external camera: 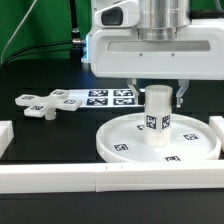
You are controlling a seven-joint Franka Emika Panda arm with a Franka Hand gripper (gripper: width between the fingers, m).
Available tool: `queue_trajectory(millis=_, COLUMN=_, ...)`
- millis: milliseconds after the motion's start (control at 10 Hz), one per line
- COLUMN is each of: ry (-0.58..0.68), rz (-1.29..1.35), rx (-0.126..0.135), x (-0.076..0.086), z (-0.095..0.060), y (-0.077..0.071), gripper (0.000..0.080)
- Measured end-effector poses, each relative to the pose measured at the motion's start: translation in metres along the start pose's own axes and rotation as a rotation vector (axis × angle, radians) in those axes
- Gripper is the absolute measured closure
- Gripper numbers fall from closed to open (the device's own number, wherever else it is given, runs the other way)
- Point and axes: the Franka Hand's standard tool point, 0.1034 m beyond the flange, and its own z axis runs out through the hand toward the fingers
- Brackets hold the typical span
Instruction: Assemble round table
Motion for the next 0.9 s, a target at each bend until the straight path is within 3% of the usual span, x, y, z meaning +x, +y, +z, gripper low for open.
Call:
queue_trajectory(millis=400, ry=-0.032, rz=0.443, rx=0.043, x=-0.0009, z=0.0003, y=0.0023, gripper=0.039)
queue_trajectory(millis=700, ry=-0.044, rz=0.66, rx=0.037, x=-0.0008, z=0.0006, y=0.0024, gripper=0.039)
queue_trajectory(millis=900, ry=-0.052, rz=0.731, rx=0.049, x=-0.0003, z=0.0007, y=0.0022, gripper=0.039)
